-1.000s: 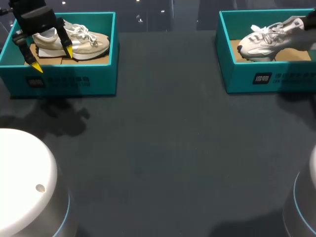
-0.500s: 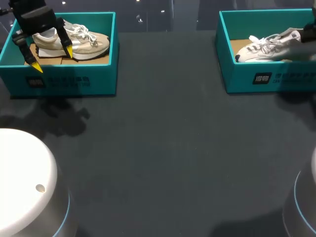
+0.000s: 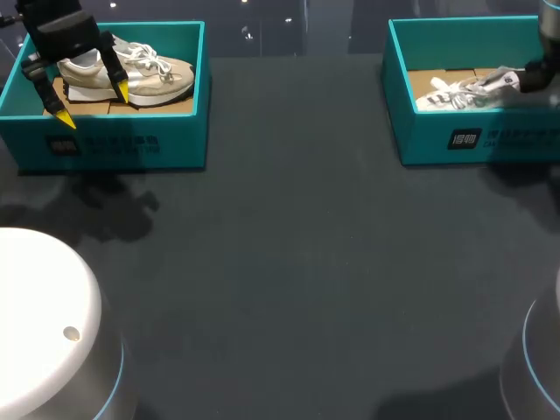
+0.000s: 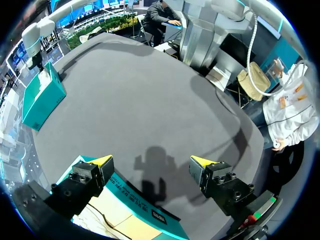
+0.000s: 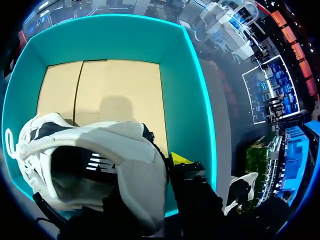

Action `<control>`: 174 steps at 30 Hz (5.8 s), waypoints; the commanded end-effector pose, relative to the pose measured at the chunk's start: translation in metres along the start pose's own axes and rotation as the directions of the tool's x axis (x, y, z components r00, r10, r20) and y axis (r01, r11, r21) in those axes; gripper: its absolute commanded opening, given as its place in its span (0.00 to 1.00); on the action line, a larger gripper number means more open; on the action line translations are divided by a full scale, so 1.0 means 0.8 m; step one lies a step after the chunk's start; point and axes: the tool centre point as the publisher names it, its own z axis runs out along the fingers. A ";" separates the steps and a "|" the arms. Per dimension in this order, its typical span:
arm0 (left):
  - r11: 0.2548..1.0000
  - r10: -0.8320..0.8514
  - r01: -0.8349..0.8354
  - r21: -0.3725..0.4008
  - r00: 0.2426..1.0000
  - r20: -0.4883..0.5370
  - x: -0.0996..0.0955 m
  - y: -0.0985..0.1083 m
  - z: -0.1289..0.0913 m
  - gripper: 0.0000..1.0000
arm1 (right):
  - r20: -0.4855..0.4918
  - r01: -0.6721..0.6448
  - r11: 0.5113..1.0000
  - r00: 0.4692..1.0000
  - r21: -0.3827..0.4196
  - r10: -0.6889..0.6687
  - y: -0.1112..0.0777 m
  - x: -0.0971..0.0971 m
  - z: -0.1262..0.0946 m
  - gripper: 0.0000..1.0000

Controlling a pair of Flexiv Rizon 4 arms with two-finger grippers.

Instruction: Take the shoe out of the shoebox, open the shoe tongue, remove and reinsert the insole, then place the shoe into the shoebox

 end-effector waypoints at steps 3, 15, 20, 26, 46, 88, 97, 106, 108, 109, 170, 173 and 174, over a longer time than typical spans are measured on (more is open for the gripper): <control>1.000 0.001 -0.001 -0.003 1.000 0.000 0.001 0.000 0.000 1.00 | -0.016 -0.005 1.000 1.000 -0.002 0.005 -0.005 0.010 0.014 0.00; 1.000 0.001 -0.001 -0.003 1.000 0.000 0.001 0.000 0.000 1.00 | -0.023 -0.017 0.999 1.000 0.037 0.017 -0.008 0.010 0.037 0.00; 1.000 0.001 -0.001 -0.003 1.000 0.000 0.001 0.000 0.000 1.00 | -0.013 -0.018 0.999 1.000 0.034 0.018 -0.007 0.001 0.035 0.00; 1.000 0.001 -0.001 -0.003 1.000 0.000 0.001 0.000 0.000 1.00 | -0.019 0.003 0.999 1.000 0.032 -0.002 -0.002 0.001 0.041 0.00; 1.000 0.001 -0.001 -0.003 1.000 0.000 0.001 0.000 0.000 1.00 | -0.079 0.031 0.996 0.997 0.078 -0.025 -0.008 0.016 0.074 0.32; 1.000 0.001 -0.001 -0.003 1.000 0.000 0.001 0.000 0.000 1.00 | -0.265 0.105 0.994 0.959 0.000 -0.102 -0.033 0.015 -0.177 1.00; 1.000 0.001 -0.001 -0.003 1.000 0.000 0.001 0.000 0.000 1.00 | -0.257 0.116 0.993 0.960 0.001 -0.112 -0.060 0.025 -0.218 1.00; 1.000 0.001 -0.001 -0.003 1.000 0.000 0.001 0.000 0.000 1.00 | -0.269 0.121 0.993 0.956 0.000 -0.117 -0.066 0.032 -0.228 1.00; 0.996 0.087 -0.088 -0.003 0.996 -0.029 0.005 0.009 -0.009 1.00 | -0.269 0.121 0.993 0.956 0.000 -0.117 -0.066 0.032 -0.228 1.00; 0.992 0.122 -0.122 0.005 0.992 -0.039 0.006 0.016 -0.015 1.00 | -0.269 0.121 0.993 0.956 0.000 -0.117 -0.066 0.032 -0.228 1.00; 0.715 0.570 -0.620 -0.322 0.784 -0.245 -0.067 0.393 -0.119 1.00 | -0.269 0.121 0.993 0.956 0.000 -0.117 -0.066 0.032 -0.228 1.00; 0.697 0.577 -0.631 -0.342 0.776 -0.255 -0.082 0.411 -0.109 1.00 | -0.269 0.121 0.993 0.956 0.000 -0.117 -0.066 0.032 -0.228 1.00; 0.688 0.587 -0.638 -0.346 0.770 -0.252 -0.084 0.415 -0.108 1.00 | -0.269 0.121 0.993 0.956 0.000 -0.117 -0.066 0.032 -0.228 1.00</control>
